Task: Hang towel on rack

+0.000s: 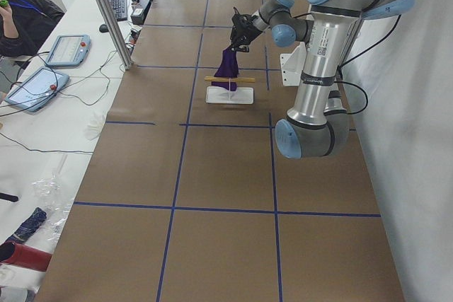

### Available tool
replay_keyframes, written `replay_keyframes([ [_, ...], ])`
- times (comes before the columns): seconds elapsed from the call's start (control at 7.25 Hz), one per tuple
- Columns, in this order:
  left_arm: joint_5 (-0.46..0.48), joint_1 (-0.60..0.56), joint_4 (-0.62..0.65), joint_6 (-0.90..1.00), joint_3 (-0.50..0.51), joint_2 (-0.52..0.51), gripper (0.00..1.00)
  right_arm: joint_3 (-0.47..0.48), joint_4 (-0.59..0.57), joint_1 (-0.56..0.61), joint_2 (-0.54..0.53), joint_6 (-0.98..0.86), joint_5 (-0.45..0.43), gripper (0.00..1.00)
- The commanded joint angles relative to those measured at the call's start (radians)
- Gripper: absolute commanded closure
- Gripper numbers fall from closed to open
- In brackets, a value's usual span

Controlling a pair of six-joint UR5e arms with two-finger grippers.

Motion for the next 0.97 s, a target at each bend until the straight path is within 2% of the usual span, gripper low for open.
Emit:
replay_keyframes([
  [0.0,0.012,-0.003,0.0,0.024,0.006,0.113,1.0,-0.002,-0.005,0.005,-0.006,-0.007,0.003,0.0],
  [0.14,0.063,-0.002,-0.002,0.025,0.032,0.154,1.0,-0.003,-0.005,0.005,-0.006,-0.007,0.003,0.0],
  [0.55,0.122,0.0,-0.009,0.022,0.19,0.158,1.0,-0.005,-0.005,0.008,-0.01,-0.007,0.025,0.0],
  [0.83,0.127,0.003,-0.011,0.028,0.242,0.156,1.0,-0.005,-0.005,0.016,-0.021,-0.007,0.048,0.0],
])
